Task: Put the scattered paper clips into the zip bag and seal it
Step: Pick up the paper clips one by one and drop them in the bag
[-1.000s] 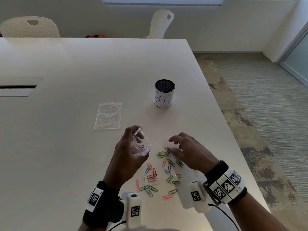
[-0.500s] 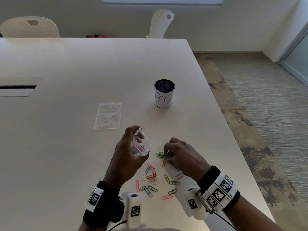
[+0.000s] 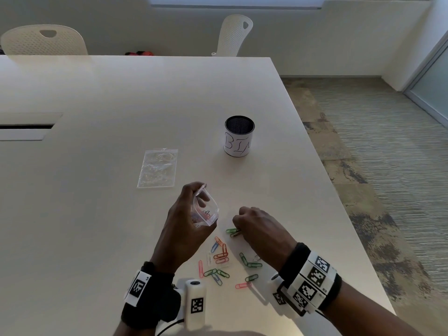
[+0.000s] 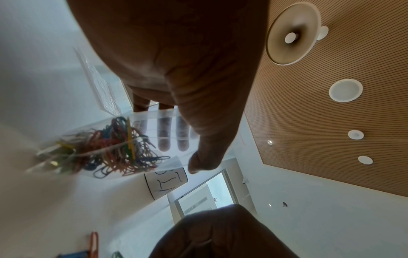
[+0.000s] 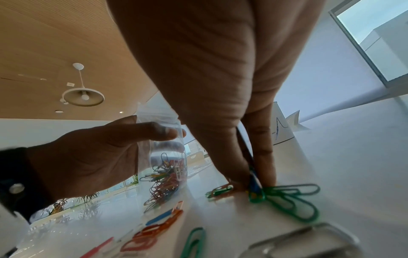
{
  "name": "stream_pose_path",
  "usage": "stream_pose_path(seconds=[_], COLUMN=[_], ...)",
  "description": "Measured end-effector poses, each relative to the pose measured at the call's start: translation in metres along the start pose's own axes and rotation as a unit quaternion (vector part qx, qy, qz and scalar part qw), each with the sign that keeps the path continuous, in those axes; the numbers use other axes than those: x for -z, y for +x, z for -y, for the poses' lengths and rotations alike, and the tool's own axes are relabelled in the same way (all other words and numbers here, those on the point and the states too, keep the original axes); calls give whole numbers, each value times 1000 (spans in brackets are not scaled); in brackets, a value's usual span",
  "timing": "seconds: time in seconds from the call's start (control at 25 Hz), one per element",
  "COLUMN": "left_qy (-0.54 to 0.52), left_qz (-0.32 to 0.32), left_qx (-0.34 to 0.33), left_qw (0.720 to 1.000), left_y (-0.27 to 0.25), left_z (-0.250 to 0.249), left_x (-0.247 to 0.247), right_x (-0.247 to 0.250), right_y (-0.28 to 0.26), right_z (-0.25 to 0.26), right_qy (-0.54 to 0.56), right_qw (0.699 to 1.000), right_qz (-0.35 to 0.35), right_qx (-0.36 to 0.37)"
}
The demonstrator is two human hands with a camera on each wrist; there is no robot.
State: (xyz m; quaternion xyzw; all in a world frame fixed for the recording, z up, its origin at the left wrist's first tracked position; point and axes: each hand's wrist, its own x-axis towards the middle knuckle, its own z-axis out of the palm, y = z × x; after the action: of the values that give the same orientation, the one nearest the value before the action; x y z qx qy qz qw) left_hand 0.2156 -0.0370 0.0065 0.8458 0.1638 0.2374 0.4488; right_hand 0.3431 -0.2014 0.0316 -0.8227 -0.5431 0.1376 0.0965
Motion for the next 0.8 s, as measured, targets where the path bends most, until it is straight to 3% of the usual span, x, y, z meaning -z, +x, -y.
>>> stream_pose_path(seconds=[0.2,0.36,0.44,0.52,0.64,0.72,0.8], left_qy=[-5,-13,-14,-14,-8,-4,2], left_qz=[2,0,-1,0,3,5,7], left_qx=[7,12,12,13,13,12,10], left_qw=[1000,1000,1000,1000,1000,1000,1000], left_y=[-1,-2,-2,-2,-2,-2,-2], left_z=[0,-1,-2,-2,-1,-1,-2], left_x=[1,0,0,0,-1,-1,0], right_x=[7,11,16,23,37,45,50], right_y=[7,11,10,6,4,6,11], right_z=[-5,-29,-39,-40,-26,-12,5], right_qy=[11,155,285,414,533,560,542], right_qw=[999,984,949,895,828,809,820], right_qz=[23,-14,-39,-68,-116,-146,-172], right_qx=[-25,-83,-129,-154,-127,-99,-63])
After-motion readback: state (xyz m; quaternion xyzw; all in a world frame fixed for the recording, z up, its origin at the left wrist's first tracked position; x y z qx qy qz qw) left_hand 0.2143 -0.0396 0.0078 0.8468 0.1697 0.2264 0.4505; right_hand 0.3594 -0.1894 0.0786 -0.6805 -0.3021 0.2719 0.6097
